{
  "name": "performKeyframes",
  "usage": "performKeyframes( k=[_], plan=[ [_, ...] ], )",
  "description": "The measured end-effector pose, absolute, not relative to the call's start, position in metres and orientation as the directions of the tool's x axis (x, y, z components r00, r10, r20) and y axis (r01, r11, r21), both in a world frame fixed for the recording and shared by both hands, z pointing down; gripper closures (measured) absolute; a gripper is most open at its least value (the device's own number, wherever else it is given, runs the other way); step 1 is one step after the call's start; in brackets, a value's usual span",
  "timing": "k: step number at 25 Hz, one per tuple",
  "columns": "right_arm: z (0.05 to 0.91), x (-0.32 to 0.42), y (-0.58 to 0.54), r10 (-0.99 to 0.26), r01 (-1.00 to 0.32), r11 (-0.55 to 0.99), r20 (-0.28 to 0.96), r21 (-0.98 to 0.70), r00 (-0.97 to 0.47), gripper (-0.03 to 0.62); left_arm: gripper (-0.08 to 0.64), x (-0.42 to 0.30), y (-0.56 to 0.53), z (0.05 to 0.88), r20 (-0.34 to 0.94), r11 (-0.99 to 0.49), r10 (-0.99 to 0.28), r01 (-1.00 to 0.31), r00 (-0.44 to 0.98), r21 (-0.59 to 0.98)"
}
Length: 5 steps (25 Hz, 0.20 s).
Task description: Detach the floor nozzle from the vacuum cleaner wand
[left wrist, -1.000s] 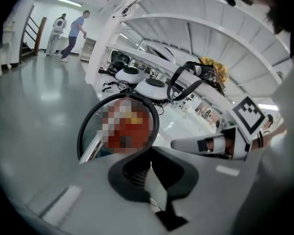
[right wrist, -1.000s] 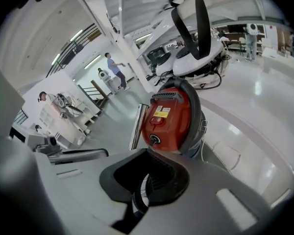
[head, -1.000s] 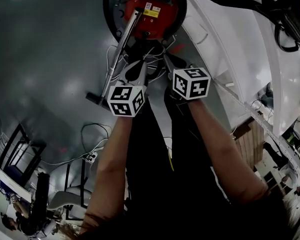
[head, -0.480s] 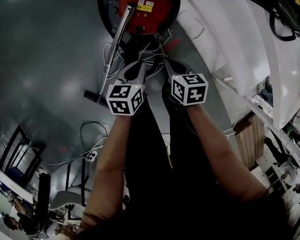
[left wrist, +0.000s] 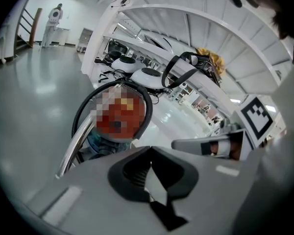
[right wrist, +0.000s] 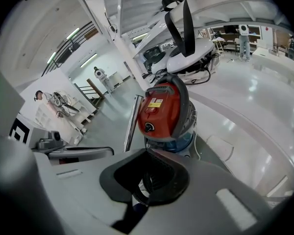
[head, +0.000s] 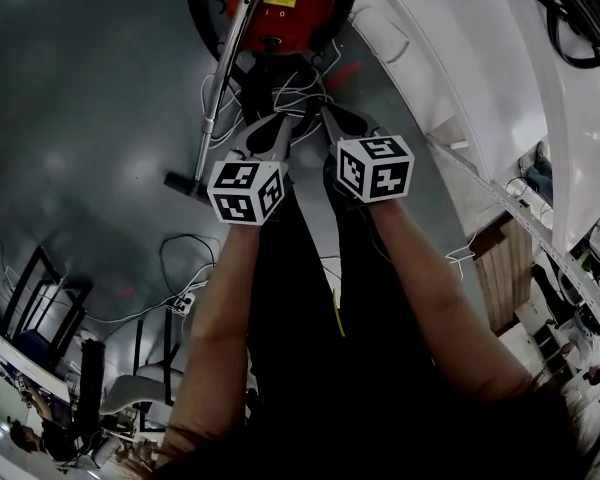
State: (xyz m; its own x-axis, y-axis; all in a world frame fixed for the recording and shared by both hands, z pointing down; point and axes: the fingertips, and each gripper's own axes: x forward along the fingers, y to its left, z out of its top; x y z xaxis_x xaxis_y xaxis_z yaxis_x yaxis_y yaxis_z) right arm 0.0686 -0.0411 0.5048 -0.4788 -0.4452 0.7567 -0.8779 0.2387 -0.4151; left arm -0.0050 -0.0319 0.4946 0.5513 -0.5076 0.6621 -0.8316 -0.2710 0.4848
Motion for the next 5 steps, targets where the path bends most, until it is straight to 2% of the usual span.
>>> performKeyframes(
  k=[5],
  plan=[
    [0.5085,0.0750,-0.0416,-0.445,-0.881,0.233,0.761,-0.411,-0.473,0.595,0.549,0.0034,-0.0326,0.4962,0.659,-0.285,-0.505,-0.828,0.557,0.482]
  ],
)
